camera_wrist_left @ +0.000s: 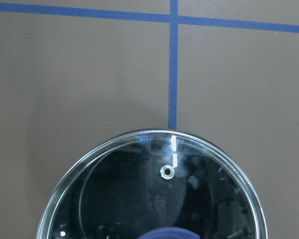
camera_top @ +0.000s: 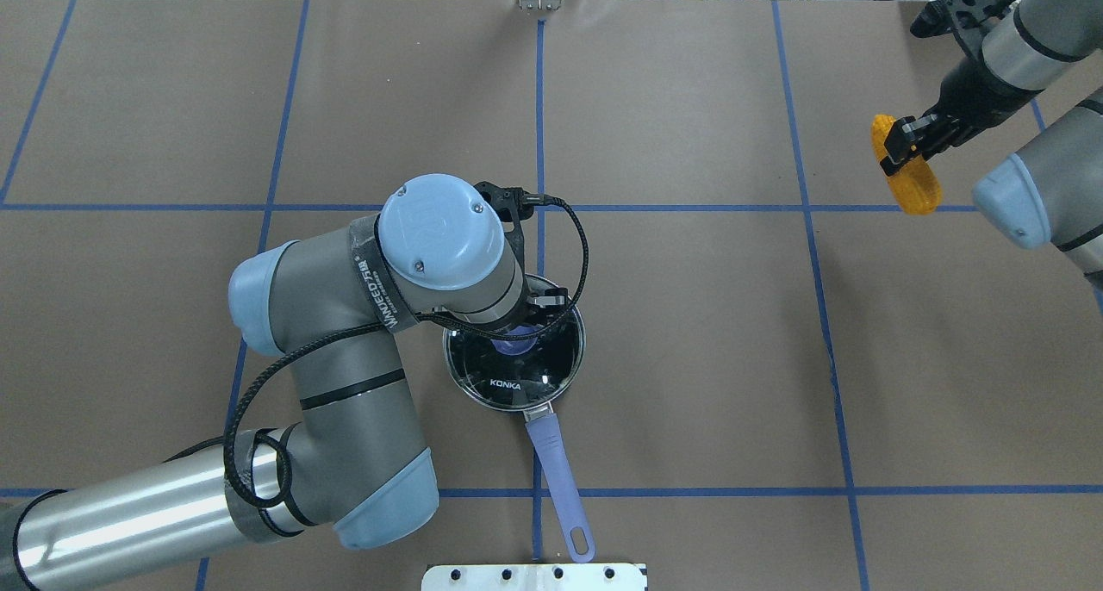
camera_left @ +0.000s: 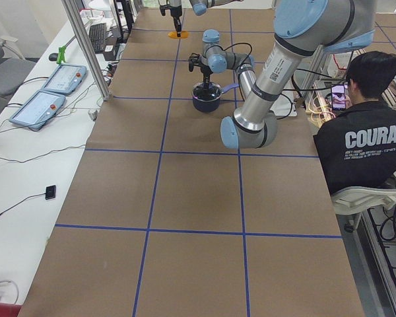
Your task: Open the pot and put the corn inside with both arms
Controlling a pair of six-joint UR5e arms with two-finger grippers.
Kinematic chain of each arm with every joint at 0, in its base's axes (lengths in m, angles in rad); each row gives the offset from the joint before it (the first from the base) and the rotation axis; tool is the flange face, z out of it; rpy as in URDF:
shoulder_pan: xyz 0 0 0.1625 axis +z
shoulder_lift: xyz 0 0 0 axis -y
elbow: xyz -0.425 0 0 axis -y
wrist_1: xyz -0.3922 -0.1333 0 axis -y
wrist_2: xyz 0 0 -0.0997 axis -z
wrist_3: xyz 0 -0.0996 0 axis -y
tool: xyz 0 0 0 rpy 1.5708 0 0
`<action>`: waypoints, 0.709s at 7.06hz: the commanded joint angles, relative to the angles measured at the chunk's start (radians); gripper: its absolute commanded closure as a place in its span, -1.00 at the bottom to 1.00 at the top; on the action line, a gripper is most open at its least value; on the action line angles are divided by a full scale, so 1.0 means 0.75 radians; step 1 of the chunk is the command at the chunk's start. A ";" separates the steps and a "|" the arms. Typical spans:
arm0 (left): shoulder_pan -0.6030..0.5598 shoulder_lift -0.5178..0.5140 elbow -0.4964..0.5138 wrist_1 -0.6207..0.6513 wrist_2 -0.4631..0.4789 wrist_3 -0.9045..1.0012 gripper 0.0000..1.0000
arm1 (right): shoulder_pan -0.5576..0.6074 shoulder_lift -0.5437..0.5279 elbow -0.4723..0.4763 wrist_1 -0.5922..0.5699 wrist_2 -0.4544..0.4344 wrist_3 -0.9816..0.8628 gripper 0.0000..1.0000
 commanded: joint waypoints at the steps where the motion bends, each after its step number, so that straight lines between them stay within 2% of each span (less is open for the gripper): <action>1: -0.006 -0.004 -0.028 0.061 -0.006 0.043 -0.10 | -0.003 0.118 -0.009 -0.144 0.003 0.013 1.00; 3: -0.051 0.042 -0.152 0.182 -0.014 0.200 -0.09 | -0.064 0.217 -0.009 -0.178 0.001 0.155 1.00; 5: -0.118 0.197 -0.301 0.187 -0.102 0.365 -0.09 | -0.170 0.315 -0.001 -0.168 -0.003 0.394 1.00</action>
